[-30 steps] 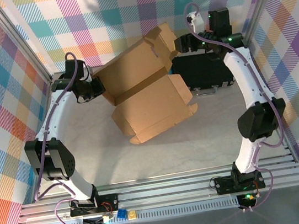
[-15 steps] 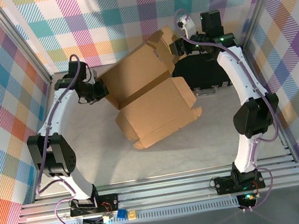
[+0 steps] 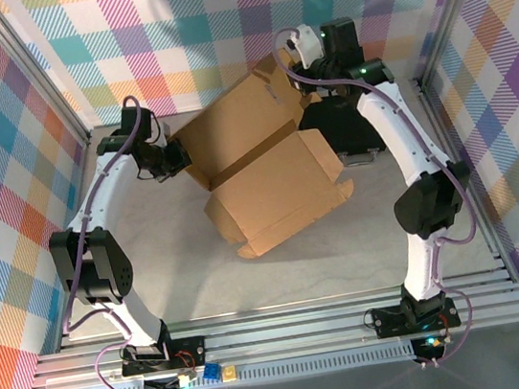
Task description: Fold the paper box
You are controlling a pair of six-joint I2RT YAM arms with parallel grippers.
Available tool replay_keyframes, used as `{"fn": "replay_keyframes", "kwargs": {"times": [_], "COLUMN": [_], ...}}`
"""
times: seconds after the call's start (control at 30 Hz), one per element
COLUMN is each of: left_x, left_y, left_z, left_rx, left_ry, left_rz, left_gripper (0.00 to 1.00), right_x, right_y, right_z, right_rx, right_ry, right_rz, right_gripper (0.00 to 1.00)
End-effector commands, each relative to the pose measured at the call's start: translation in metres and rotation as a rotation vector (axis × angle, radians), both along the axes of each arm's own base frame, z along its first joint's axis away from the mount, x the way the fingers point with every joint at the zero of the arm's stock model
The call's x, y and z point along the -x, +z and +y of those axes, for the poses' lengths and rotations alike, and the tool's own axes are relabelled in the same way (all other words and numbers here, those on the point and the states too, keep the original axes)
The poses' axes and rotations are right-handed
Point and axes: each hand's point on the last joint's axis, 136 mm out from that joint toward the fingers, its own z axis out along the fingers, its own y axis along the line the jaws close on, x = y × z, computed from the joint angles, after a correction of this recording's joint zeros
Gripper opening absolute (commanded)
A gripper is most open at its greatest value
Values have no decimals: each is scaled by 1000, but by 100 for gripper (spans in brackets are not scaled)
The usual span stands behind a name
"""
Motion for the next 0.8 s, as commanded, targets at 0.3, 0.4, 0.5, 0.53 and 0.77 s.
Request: {"fn": "replay_keyframes", "kwargs": {"times": [0.3, 0.4, 0.5, 0.53, 0.77], "left_x": [-12, -13, -12, -12, -9], "left_y": [17, 19, 20, 20, 18], "left_z": [-5, -3, -1, 0, 3], "left_rx": [122, 128, 126, 125, 120], "left_ry": [114, 144, 172, 179, 257], "left_rz": [12, 22, 32, 36, 61], "left_gripper": [0, 0, 0, 0, 0], "right_x": [14, 23, 31, 33, 47], "right_y": [63, 73, 78, 80, 87], "right_z": [7, 20, 34, 36, 53], "right_rx": [292, 309, 331, 334, 362], "right_ry": [-418, -461, -465, -472, -478], "right_rz": [-326, -373, -410, -419, -466], "right_gripper": [0, 0, 0, 0, 0]}}
